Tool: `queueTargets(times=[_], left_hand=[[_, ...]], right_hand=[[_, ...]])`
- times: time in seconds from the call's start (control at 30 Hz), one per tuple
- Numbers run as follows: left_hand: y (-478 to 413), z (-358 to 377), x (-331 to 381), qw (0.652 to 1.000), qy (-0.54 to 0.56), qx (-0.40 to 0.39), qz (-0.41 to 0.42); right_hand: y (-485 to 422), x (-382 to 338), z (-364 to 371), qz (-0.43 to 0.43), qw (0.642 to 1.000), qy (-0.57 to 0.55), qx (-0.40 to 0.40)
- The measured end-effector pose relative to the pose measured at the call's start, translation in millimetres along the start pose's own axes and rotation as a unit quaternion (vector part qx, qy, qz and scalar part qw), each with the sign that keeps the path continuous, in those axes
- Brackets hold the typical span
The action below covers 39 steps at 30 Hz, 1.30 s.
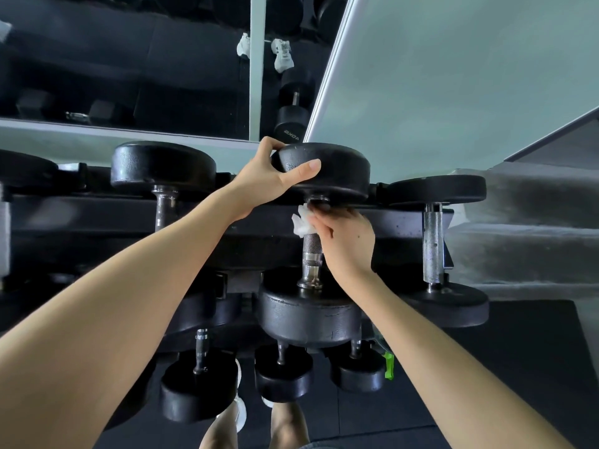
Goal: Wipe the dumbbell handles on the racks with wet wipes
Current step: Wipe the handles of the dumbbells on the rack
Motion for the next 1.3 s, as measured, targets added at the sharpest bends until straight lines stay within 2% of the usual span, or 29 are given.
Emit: queueTargets(times=[0.1,0.17,0.23,0.33,0.4,0.47,0.57,0.63,0.83,0.93,1.13,1.3], left_hand=[[0.6,-0.2,-0.1,1.0,-0.006,0.001,-0.002],[-0.2,-0.2,-1.0,1.0,-0.002,-0.002,-0.006],[0.1,0.5,-0.9,1.0,-0.001,-0.003,-0.005],[0.4,0.0,-0.6,1.0,-0.008,0.0,-0.002],[-0.1,0.1,-0.9,1.0,-0.01,0.001,-0.003],[-0.3,0.1,-0.3,1.0,-0.009,0.003,-0.003],[0.4,-0.6,-0.4,1.0,-0.012,0.009,-0.004],[0.9,-0.8,-0.4,1.0,-0.015,0.011,-0.007],[4.4,-0.5,2.3,1.0,-0.013,0.016,-0.002],[4.8,-1.1,2.1,1.0,-0.016,0.018,-0.004],[10.1,-1.7,3.9,0.999,-0.035,0.015,-0.017],[24.3,-11.5,1.4,0.995,-0.093,0.003,-0.037]], right_hand=[[24.6,7.1,5.3,0.007,0.998,-0.056,-0.036],[21.7,7.7,2.1,-0.011,1.0,-0.007,-0.026],[18.4,17.7,-0.1,0.046,0.999,0.0,-0.014],[28.8,32.4,-0.4,0.152,0.984,-0.094,0.013],[29.7,32.7,7.5,0.213,0.964,-0.161,-0.014],[23.0,22.0,17.0,0.22,0.956,-0.187,-0.06],[16.4,11.8,27.3,0.179,0.968,-0.126,-0.123],[25.0,16.9,30.8,0.182,0.966,-0.088,-0.159],[51.5,24.0,33.1,0.165,0.947,0.011,-0.277],[59.9,26.6,34.3,0.175,0.936,0.011,-0.305],[58.3,16.3,14.4,0.181,0.929,0.105,-0.304],[57.4,5.0,-31.0,0.192,0.957,0.09,-0.2]])
Point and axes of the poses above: each hand's wrist, its own y-axis away from the middle knuckle, its own z-axis out of the palm, x = y × z, the point moved 9 cm from there along -y, towards the middle knuckle, and after that the axes turned 7 degrees about -z, right-handed, at the moved point
